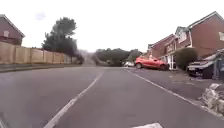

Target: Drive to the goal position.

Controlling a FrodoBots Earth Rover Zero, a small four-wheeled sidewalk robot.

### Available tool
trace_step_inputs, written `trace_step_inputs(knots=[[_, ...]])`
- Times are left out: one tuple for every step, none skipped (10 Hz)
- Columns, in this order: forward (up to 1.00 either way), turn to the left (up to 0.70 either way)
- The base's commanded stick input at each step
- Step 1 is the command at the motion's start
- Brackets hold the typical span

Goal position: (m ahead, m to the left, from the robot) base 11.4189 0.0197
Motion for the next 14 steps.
trace_step_inputs(knots=[[0.98,0.00],[0.98,0.00],[0.98,0.00],[0.98,0.00],[0.98,0.00],[0.98,0.00],[0.98,0.00],[0.98,0.00],[0.98,0.00],[0.98,0.00],[0.98,0.00],[0.98,0.00],[1.00,0.00],[1.00,0.00]])
